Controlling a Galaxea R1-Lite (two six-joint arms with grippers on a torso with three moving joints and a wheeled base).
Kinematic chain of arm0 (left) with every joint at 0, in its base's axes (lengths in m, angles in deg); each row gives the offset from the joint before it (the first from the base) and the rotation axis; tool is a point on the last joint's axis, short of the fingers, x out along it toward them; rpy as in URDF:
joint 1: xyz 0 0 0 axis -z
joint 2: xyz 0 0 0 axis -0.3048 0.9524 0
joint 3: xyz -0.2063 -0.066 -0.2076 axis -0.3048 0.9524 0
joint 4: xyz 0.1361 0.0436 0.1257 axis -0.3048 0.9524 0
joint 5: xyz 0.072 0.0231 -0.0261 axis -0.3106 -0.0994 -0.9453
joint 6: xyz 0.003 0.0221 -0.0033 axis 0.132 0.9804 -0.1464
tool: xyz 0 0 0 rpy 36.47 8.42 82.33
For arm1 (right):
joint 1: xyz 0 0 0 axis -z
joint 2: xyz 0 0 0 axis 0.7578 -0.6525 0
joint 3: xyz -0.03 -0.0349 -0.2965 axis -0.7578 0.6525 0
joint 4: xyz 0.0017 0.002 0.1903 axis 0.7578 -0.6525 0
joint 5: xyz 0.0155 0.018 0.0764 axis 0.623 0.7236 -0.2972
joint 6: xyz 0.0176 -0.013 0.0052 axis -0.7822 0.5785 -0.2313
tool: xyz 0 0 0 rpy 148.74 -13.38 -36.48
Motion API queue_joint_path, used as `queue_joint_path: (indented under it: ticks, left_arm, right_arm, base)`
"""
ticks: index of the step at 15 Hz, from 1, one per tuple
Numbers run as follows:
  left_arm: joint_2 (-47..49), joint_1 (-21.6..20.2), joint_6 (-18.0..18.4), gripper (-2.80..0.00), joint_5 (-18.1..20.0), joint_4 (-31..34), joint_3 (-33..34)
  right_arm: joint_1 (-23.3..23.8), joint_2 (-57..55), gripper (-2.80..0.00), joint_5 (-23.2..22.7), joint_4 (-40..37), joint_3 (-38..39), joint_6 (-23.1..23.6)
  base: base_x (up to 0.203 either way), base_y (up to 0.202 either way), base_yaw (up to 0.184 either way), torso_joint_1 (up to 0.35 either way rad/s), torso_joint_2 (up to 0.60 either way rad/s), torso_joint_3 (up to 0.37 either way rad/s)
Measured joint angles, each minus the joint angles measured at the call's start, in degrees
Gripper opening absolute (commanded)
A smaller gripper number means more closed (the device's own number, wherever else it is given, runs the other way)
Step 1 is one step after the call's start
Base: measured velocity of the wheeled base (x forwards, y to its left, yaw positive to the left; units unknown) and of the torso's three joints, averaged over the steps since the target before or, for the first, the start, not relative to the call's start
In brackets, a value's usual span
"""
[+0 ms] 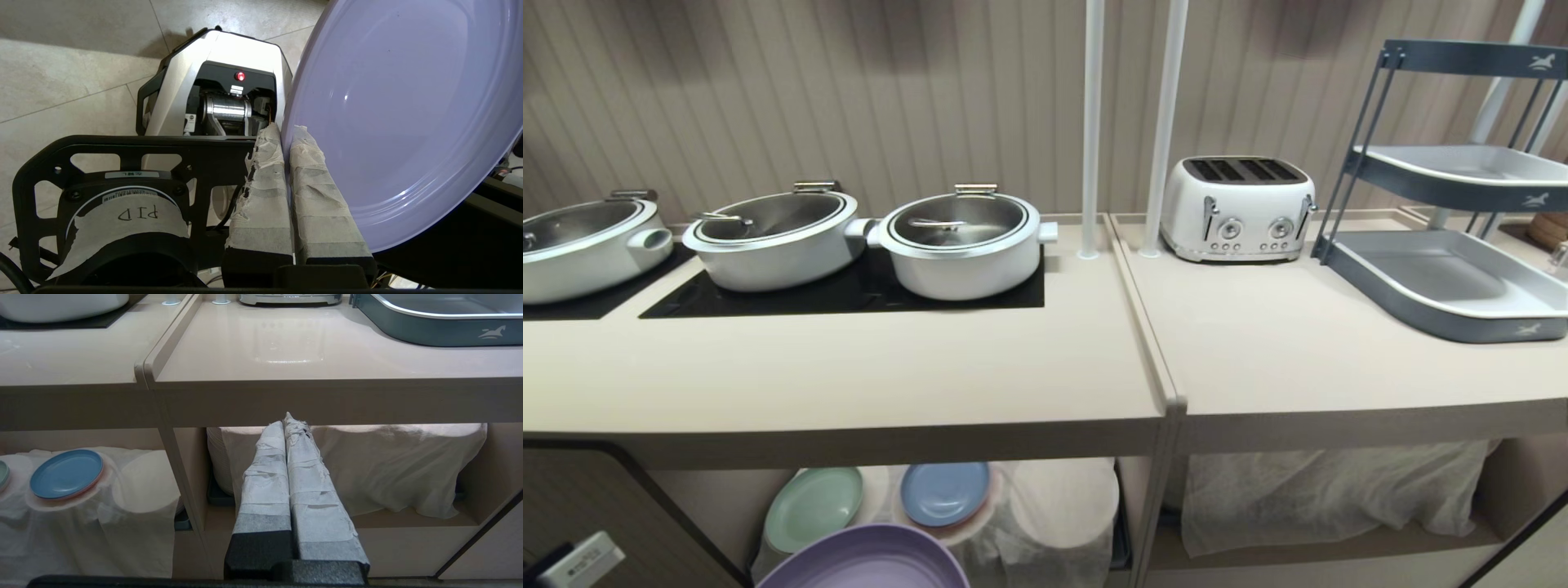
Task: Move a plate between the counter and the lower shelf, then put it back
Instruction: Put the plate in the cupboard
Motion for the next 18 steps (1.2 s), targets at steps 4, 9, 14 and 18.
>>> queue_joint_path:
  ticks: [4, 9, 14, 18]
  left_arm:
    - [-0.06, -0.02, -0.05, -2.8, 0.04, 0.01, 0.05]
    - [-0.26, -0.02, -0.1, -2.8, -0.01, 0.03, 0.02]
    - [-0.34, 0.0, -0.11, -2.8, 0.02, 0.03, 0.11]
    - [-0.34, 0.0, -0.16, -2.8, -0.04, 0.0, 0.06]
  right_arm:
    - [0.0, 0.0, -2.8, 0.0, 0.02, 0.0, -0.38]
    - [0.0, 0.0, -2.8, 0.09, 0.0, 0.0, -0.45]
    - [0.0, 0.0, -2.8, 0.09, -0.01, 0.0, -0.49]
    - [0.0, 0.0, -2.8, 0.07, -0.01, 0.0, -0.47]
  base:
    - [0.0, 0.0, 0.0, -0.148, 0.32, 0.164]
    - [0.0, 0.0, 0.0, -0.147, 0.33, 0.17]
    - [0.0, 0.0, 0.0, -0.163, 0.36, 0.19]
    - [0.0, 0.0, 0.0, -0.221, 0.47, 0.253]
